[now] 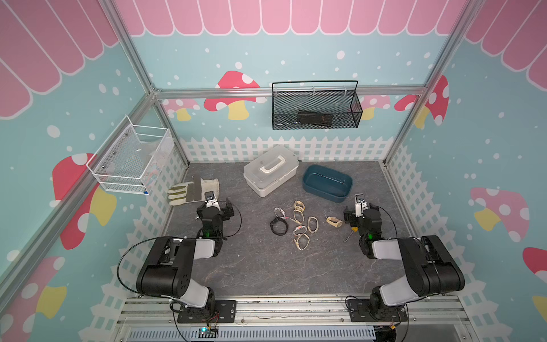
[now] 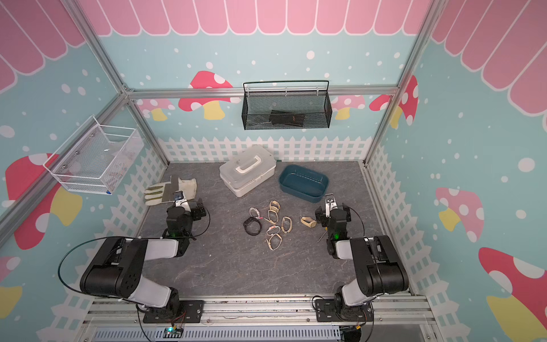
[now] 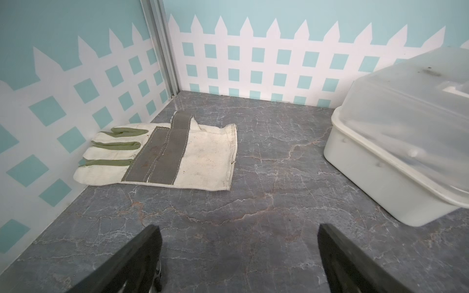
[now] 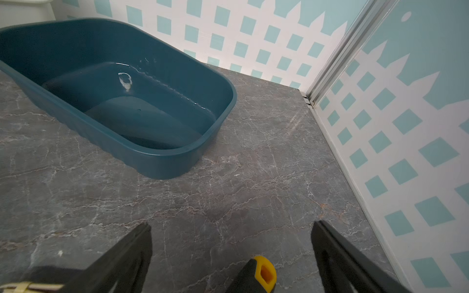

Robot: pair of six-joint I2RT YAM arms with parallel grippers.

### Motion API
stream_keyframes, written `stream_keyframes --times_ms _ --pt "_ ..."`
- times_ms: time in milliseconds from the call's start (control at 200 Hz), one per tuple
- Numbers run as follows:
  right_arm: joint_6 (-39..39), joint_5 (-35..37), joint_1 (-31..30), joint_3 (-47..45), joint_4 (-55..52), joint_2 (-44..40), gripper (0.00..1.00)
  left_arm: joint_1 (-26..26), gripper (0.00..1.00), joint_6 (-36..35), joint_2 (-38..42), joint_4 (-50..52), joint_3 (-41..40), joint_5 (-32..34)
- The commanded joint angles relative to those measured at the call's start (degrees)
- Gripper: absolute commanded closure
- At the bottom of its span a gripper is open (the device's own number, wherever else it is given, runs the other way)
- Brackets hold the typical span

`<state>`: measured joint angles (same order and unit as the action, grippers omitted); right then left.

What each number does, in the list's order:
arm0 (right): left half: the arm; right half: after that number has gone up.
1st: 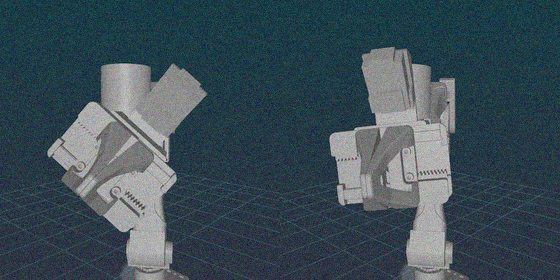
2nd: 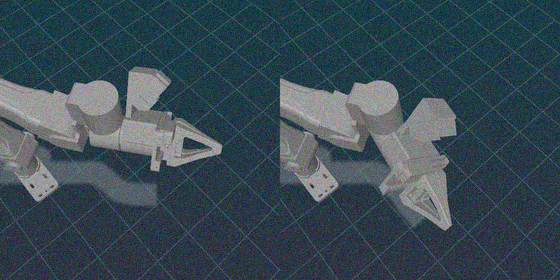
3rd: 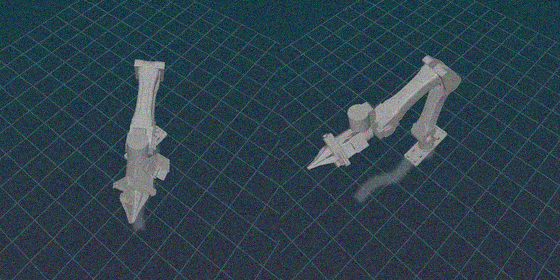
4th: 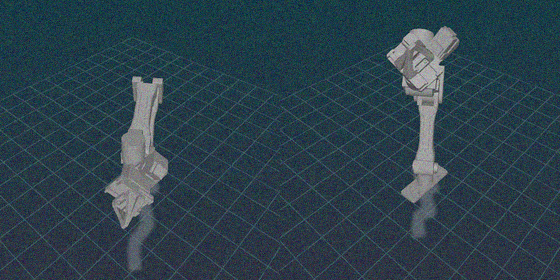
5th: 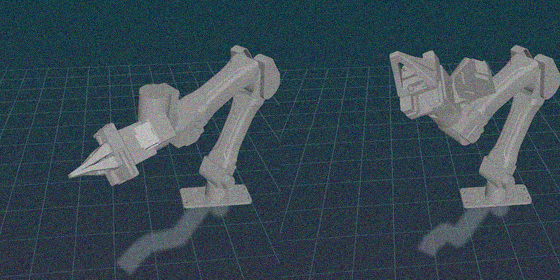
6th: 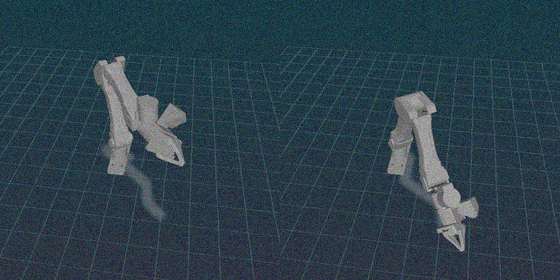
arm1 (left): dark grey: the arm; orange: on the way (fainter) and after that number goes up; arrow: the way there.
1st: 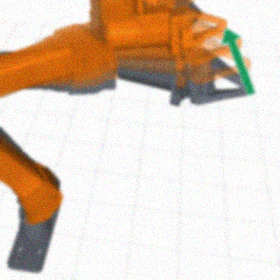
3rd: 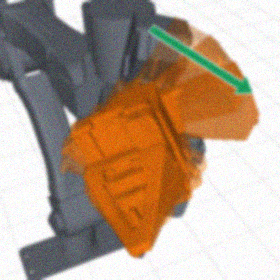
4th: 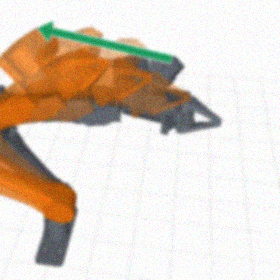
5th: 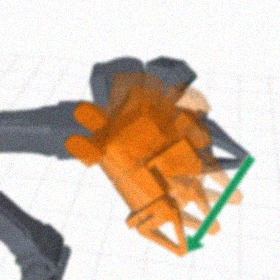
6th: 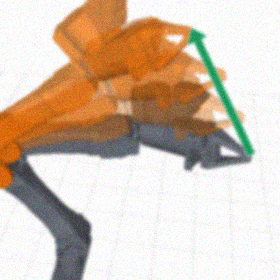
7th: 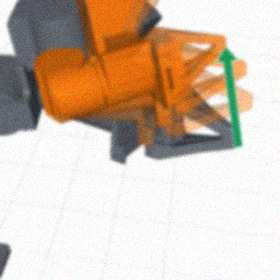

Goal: Put the watch into the storage box
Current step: Pick up the watch at the center of the board.

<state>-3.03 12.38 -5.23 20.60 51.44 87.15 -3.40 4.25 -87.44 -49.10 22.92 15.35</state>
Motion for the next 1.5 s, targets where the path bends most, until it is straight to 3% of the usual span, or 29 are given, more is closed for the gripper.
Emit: stream_keyframes --times_ms 0,545,665,835,956,1071,1196,1346,1496 --pt "-0.3 -0.3 0.2 0.0 0.6 0.0 0.01 0.3 0.01 -0.8 -0.3 -0.4 -0.2 -0.7" --pt "-0.3 -0.3 0.3 0.0 0.4 -0.1 0.01 0.4 0.01 -1.1 -0.1 -0.8 -0.1 -0.9" --pt "-0.5 0.0 0.1 0.5 -0.8 -2.0 0.00 0.3 0.01 -0.8 6.8 13.6 4.7 -0.8" --pt "-0.5 1.4 -0.5 12.3 -26.6 -9.2 0.01 0.3 0.01 -0.5 13.2 25.9 12.9 -6.2" --pt "-2.9 1.6 -2.2 19.2 -34.8 -14.0 0.01 -1.5 0.01 0.1 13.1 37.2 22.3 -10.1" --pt "-3.1 -2.6 -2.7 28.6 -48.0 -15.4 0.04 -7.9 0.01 -5.7 11.3 48.8 29.7 -5.6" --pt "-2.9 -6.9 -5.8 40.5 -63.8 -12.4 0.06 -12.7 0.01 -9.2 9.5 56.0 34.2 -4.8" --pt "-6.1 -7.2 -15.1 58.5 -85.7 -5.0 0.06 -15.8 0.01 -10.1 5.9 65.8 41.4 -8.3" --pt "-5.8 -11.6 -15.9 76.4 -110.5 6.3 0.08 -17.2 0.01 -10.3 3.9 68.8 43.5 -12.2"
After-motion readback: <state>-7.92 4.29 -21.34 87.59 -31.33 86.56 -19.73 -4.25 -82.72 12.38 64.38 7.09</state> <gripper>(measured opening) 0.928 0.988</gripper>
